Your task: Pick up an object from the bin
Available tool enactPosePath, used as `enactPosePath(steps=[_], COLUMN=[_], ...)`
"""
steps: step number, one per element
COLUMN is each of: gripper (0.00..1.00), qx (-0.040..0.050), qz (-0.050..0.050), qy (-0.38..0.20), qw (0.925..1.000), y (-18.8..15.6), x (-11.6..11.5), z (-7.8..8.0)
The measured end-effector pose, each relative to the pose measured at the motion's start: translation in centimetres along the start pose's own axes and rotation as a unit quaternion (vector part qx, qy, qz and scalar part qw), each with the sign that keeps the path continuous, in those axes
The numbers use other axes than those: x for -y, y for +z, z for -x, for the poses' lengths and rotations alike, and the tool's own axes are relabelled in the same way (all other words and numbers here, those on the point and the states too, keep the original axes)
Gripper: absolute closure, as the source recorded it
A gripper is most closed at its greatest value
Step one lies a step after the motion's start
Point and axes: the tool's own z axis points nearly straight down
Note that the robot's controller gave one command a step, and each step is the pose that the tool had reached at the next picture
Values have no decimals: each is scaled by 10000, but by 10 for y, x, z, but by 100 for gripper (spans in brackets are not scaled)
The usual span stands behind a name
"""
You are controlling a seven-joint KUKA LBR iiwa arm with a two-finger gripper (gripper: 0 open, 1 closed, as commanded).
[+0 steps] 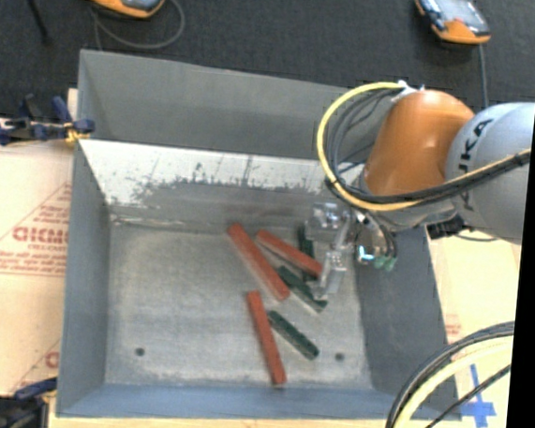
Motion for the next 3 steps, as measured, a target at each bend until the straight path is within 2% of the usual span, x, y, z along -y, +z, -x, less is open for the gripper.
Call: enactPosePath(steps=[1, 2, 3], gripper=[0, 100, 100], qx=[44, 59, 89], qz=[6, 0, -25], qy=[198, 185, -139], qw=[9998, 9998, 9999], y=[91, 81, -79], x=[21, 21, 87], z=[32, 35, 48])
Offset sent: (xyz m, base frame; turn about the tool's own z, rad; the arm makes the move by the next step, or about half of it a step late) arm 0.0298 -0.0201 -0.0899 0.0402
